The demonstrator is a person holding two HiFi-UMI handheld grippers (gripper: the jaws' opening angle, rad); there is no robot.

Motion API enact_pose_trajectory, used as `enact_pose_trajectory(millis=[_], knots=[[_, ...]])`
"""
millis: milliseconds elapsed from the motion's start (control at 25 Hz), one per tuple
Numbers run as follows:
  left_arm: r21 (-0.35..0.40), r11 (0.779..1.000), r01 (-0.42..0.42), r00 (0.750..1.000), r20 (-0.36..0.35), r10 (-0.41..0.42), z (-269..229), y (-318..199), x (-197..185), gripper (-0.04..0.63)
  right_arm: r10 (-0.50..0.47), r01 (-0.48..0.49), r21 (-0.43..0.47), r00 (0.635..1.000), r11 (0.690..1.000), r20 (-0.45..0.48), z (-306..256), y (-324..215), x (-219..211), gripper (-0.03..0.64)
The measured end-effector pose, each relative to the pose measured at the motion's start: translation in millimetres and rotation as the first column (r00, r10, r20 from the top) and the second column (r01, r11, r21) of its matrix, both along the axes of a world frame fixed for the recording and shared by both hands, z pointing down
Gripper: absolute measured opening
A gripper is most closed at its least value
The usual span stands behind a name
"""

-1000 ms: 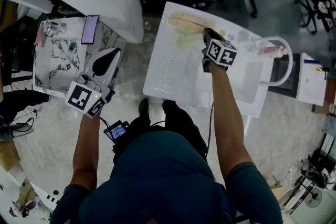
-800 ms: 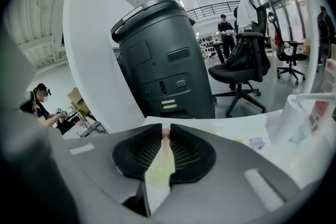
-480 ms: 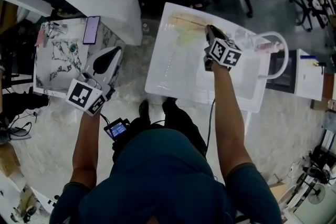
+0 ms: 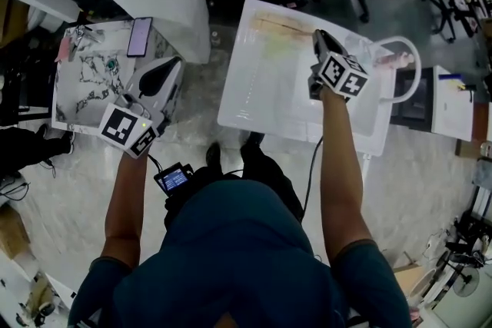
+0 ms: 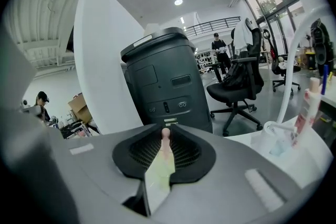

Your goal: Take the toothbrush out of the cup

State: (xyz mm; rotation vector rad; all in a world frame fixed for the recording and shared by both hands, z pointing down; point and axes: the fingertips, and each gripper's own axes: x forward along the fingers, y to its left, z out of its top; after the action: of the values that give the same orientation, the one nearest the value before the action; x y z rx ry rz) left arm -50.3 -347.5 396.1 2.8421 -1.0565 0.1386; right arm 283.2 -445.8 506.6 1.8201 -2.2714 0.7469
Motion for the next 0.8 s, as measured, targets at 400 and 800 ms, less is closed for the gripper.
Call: enact_pose_trajectory(millis=[400, 800], knots=[[0.043, 0.998, -0.036, 0.999, -0.007, 0.036, -15, 9, 2, 0.0, 0.07, -0.07, 0.062, 0.997, 0.996, -0.007, -34, 35, 30, 0.058], [0.076, 0.995, -0.067, 0.998, -0.01, 0.068, -26, 23, 0, 0.0, 0.137, -0.134, 0.1, 0.99, 0.986, -0.026, -59, 81, 56, 0.058]])
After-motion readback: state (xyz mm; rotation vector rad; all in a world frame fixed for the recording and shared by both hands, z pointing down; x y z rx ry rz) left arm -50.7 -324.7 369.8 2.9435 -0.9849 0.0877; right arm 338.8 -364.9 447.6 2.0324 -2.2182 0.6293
